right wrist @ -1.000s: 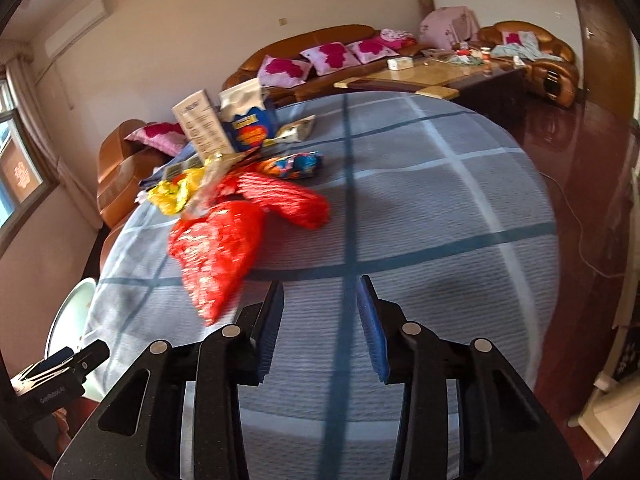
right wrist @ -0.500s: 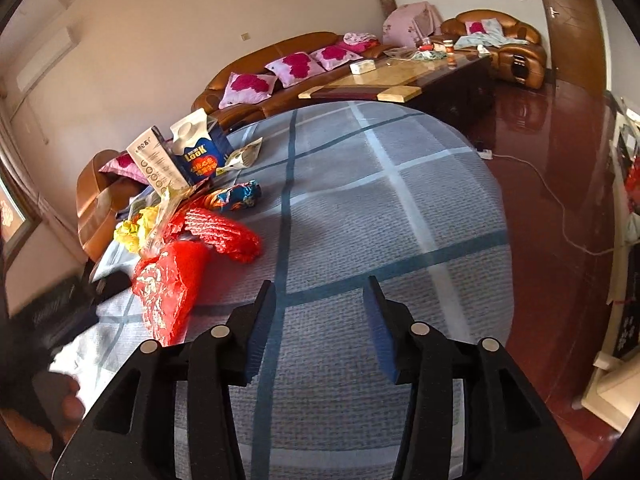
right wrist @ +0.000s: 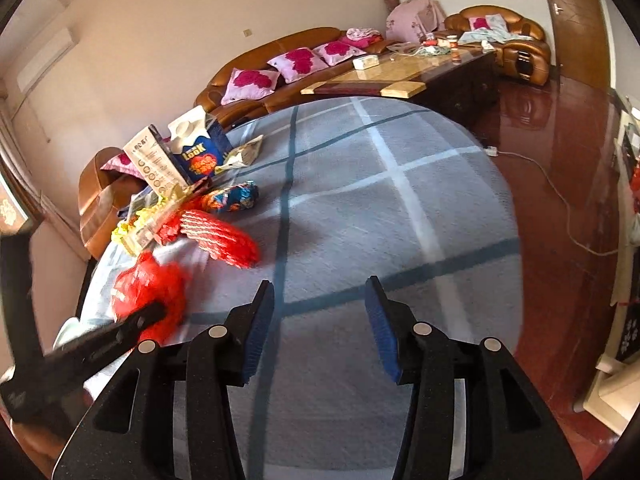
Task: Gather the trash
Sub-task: 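Grasp the red plastic bag with the left tool, then grasp the red mesh bag with the right tool while the left tool holds the red bag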
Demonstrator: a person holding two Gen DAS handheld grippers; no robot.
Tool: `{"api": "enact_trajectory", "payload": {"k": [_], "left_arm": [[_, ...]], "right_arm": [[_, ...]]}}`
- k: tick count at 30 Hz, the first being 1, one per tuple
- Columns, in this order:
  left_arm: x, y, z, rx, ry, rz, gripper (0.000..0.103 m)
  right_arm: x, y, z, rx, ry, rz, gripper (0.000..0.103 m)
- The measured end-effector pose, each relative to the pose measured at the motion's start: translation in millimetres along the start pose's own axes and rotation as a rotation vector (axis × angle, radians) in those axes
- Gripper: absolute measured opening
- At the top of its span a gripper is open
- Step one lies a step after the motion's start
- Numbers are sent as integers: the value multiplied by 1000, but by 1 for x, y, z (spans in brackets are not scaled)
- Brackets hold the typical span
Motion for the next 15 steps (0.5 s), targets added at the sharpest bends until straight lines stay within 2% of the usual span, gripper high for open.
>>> {"api": "enact_trajectory", "payload": {"k": [5,10,12,15], "left_arm": [[-30,-26,27,30,-2,-15,32],[-39,-43,50,54,-26,-45,31],[-39,-47,60,104,-31,-47,31],[-37,-48,68,98,-49,-54,31]], "right_arm": [[11,21,35,70,-52,64,54],[26,53,80,91,-163,100,58],[28,66,92,80,-201,117,60],[20,92,102,40,-272,194,60]]}}
Point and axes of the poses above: each gripper's, at about its wrist camera, not at the fingertips, and y roughly the way its jaws point, z to its left, x to its top, the point moved 6 cm from there along y, roughly the way its jaws point, and after that the axes turned 12 degrees about y, right-handed, at the moved point
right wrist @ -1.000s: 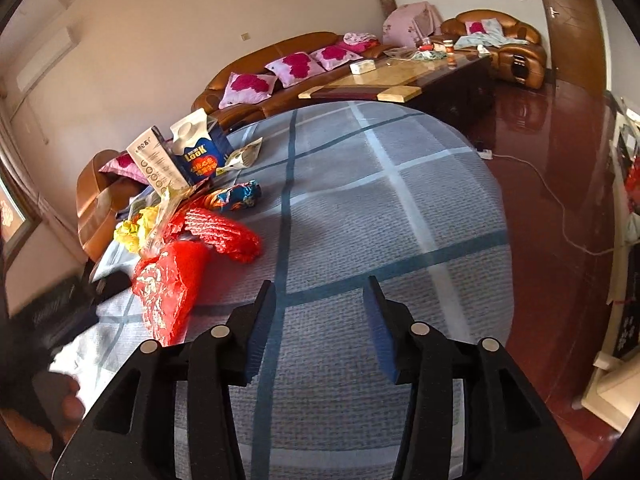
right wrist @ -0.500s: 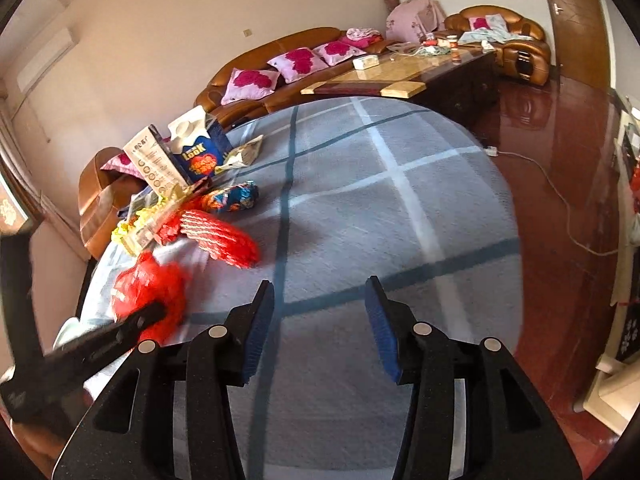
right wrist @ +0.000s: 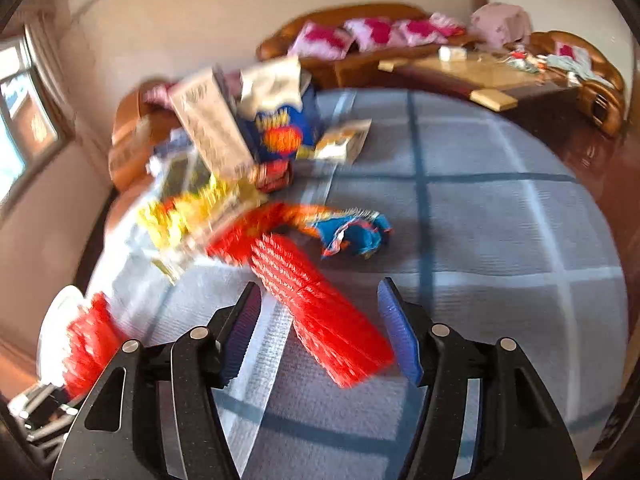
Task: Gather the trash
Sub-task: 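Grasp the red mesh bag with the right tool while the left tool holds the red bag, then carry the red plastic bag and red mesh bag over the teal bin with both tools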
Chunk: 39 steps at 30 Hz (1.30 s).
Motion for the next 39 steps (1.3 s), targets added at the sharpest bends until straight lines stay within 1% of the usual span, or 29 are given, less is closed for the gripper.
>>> {"api": "enact_trajectory", "payload": {"k": [2,3,4,5,10,15,20,31,39], "left_arm": [[1,1,2,0,1,-7,31],[0,0,3,-8,-5,-10,31],[0,-1,4,-20,-13,-14,31],[1,-2,4,-27,-15,-18,31],[-1,-10,4,-45,-27,-39,31],[-3,-22,7,-12,-15,-57,31],[-8,-37,7,-1,-11,-77,31],[-17,-65,12,29,-4,-110,31],[-23,-77,10,31,0,-118,31]], "right_arm": [[-6,11,0,-26,-10,45,44],[-10,13,0,-34,-23,55,31],[-12,12,0,-43,-32,48,26],[-15,7,0,-44,-35,36,23],[-38,-25,3,4,2,6,22],[-63,-53,7,33,68,-21,22],[-81,-68,17,35,75,-36,22],[-97,-92,32,55,68,-55,23],[-106,-101,43,66,58,-59,23]]}}
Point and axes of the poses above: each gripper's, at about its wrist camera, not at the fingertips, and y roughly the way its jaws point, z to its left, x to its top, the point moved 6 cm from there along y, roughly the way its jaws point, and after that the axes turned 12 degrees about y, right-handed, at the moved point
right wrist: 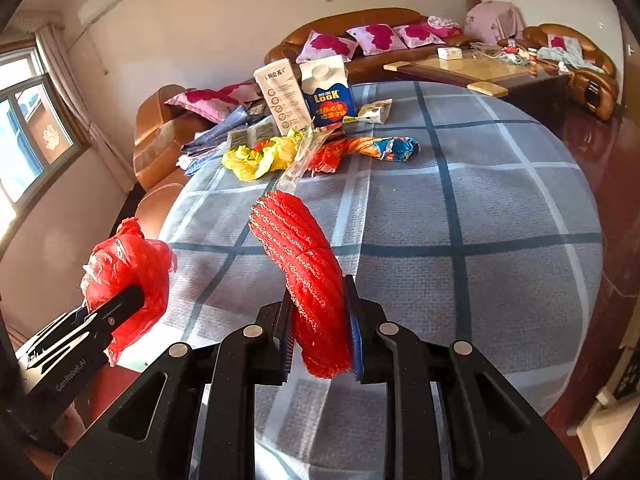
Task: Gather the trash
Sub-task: 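Carry the red plastic bag and red mesh bag over the teal bin with both tools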
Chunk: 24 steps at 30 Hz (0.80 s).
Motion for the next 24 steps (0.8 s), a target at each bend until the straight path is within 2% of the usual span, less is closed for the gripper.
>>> {"api": "enact_trajectory", "payload": {"k": [10,24], "left_arm": [[-6,-15,0,7,12,-17,31],[-13,-28,26,55,-15,-25,31]], "right_arm": [[-5,-11,12,15,-20,-11,23],[-20,-9,41,40,-71,10,23]]}}
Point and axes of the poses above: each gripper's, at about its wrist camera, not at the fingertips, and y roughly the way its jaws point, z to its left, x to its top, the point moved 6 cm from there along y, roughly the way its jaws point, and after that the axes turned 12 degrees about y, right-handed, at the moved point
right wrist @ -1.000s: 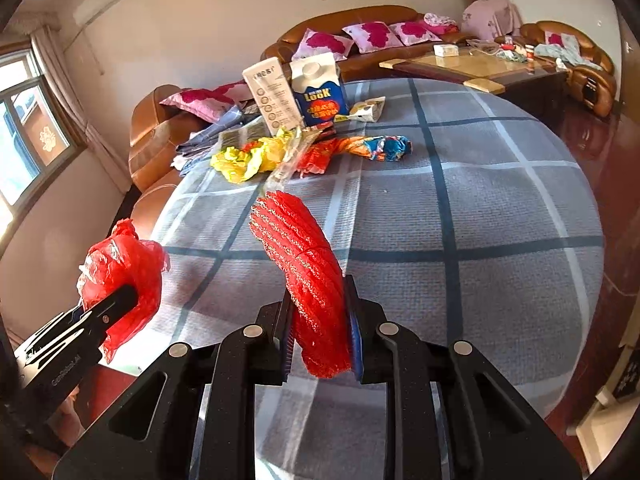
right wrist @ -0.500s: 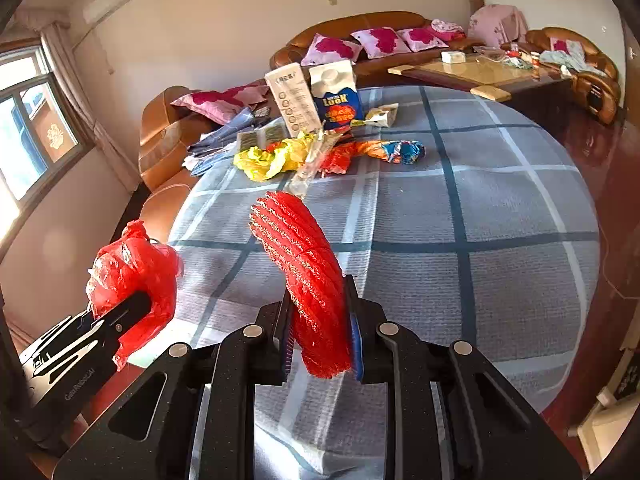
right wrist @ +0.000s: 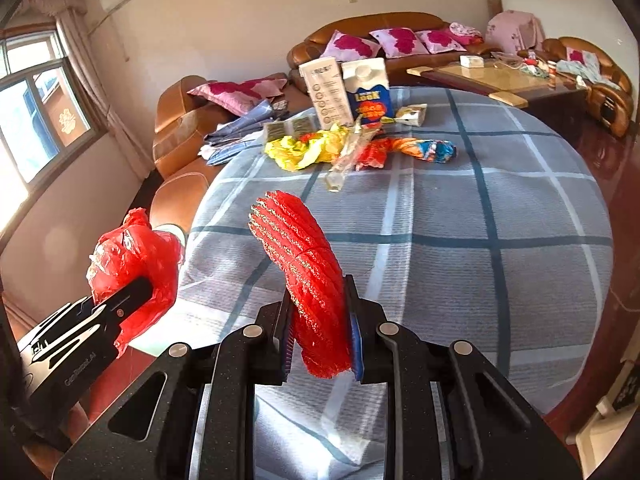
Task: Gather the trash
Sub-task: 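Carry the red plastic bag and red mesh bag over the teal bin with both tools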
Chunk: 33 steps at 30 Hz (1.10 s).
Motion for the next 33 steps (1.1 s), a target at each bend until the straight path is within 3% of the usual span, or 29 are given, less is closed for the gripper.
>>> {"api": "enact_trajectory", "payload": {"k": [16,33], "left_arm": [[-15,-13,56,75,-83,-2,31],[-47,-22,150,156,-247,16,31]], "right_arm": [[-19,13,65,70,-105,38,23],[-34,43,148,160,-212,93,23]]}}
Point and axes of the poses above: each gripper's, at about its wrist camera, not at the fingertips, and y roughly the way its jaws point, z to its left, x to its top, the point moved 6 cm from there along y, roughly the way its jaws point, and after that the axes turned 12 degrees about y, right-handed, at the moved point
